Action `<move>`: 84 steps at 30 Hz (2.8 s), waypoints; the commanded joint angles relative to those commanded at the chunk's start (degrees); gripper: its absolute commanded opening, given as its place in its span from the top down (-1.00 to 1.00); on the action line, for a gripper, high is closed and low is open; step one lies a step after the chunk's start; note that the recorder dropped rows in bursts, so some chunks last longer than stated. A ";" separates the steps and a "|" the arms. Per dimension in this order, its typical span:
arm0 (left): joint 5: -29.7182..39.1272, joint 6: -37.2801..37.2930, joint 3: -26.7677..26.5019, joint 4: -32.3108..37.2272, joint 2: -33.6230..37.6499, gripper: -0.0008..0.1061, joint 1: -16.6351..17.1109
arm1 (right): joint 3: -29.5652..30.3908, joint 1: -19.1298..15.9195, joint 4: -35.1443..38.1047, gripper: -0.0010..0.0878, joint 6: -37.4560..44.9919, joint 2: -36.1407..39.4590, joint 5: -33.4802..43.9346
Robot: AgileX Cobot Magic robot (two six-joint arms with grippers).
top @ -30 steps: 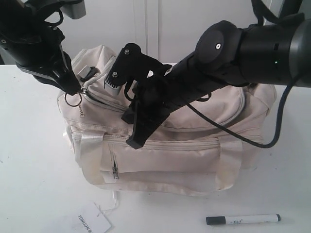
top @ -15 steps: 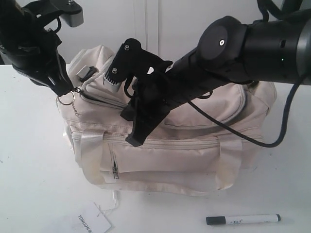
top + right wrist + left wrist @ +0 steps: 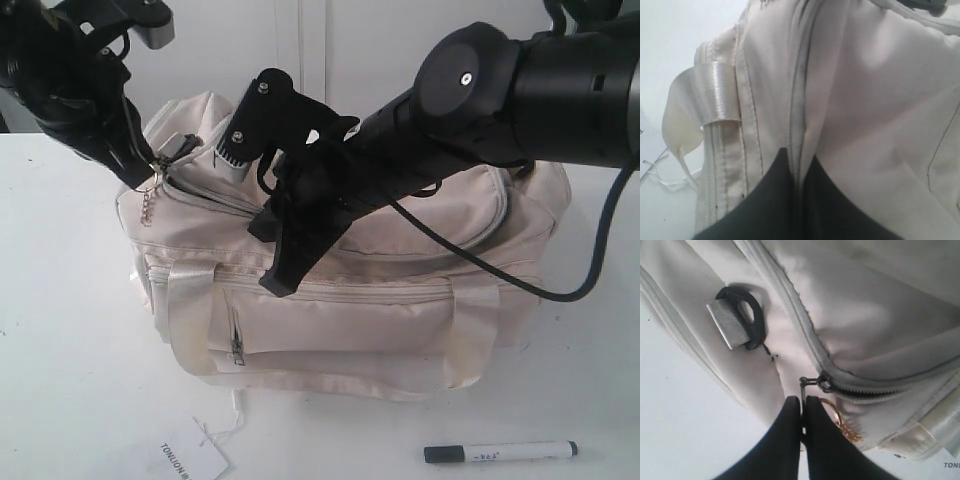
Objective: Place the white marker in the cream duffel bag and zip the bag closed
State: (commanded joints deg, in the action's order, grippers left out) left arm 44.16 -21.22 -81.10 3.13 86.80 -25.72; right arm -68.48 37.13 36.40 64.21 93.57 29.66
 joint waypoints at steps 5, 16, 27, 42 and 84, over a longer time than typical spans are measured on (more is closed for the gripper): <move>0.49 0.33 0.00 0.00 0.63 0.99 0.00 | 0.00 0.00 0.00 0.98 0.00 0.00 0.00; 2.61 0.86 0.00 -1.04 0.63 0.99 0.00 | 0.00 0.00 0.00 0.98 -0.12 0.72 0.05; 1.65 0.86 4.43 -1.17 0.63 0.99 0.00 | 0.00 0.00 0.00 0.98 -0.33 1.38 -0.06; 1.18 1.12 5.25 -1.61 0.63 0.99 0.00 | 0.00 0.00 0.00 0.51 -0.33 1.38 0.62; 1.35 -32.55 4.52 -17.17 -5.35 -0.15 -0.24 | 0.00 -0.21 -27.35 -0.12 -37.21 -10.81 15.54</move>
State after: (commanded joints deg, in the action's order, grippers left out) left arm 45.50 -53.78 -76.57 -14.04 81.46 -25.96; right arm -68.48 36.93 9.05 27.00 82.75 45.20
